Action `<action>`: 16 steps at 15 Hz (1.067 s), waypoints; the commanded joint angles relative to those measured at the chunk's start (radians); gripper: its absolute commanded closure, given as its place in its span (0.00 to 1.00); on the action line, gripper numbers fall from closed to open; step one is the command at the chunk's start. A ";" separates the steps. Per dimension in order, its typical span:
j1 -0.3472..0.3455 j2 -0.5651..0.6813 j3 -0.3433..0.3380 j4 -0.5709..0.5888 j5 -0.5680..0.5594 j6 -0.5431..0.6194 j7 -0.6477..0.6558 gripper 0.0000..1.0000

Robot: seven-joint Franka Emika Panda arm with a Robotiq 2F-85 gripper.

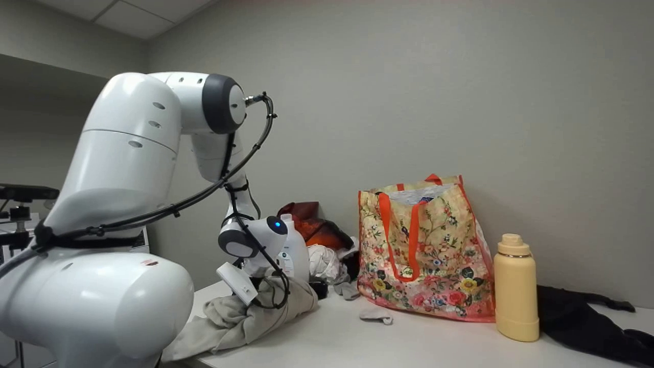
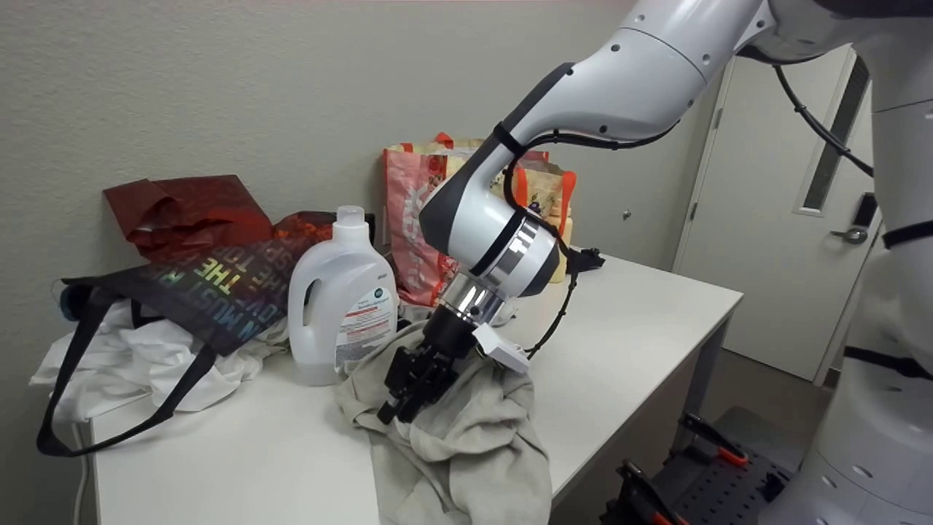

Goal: Fold the shirt

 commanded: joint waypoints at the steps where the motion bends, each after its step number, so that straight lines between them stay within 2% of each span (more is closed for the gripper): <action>1: -0.026 -0.118 0.008 -0.084 -0.079 -0.073 0.103 0.22; 4: -0.039 -0.193 0.011 -0.126 -0.119 -0.135 0.145 0.01; 9: -0.068 -0.370 -0.008 -0.218 -0.231 -0.228 0.208 0.00; 11: -0.083 -0.448 -0.021 -0.256 -0.332 -0.232 0.238 0.00; 16: -0.136 -0.617 -0.069 -0.310 -0.746 -0.263 0.401 0.00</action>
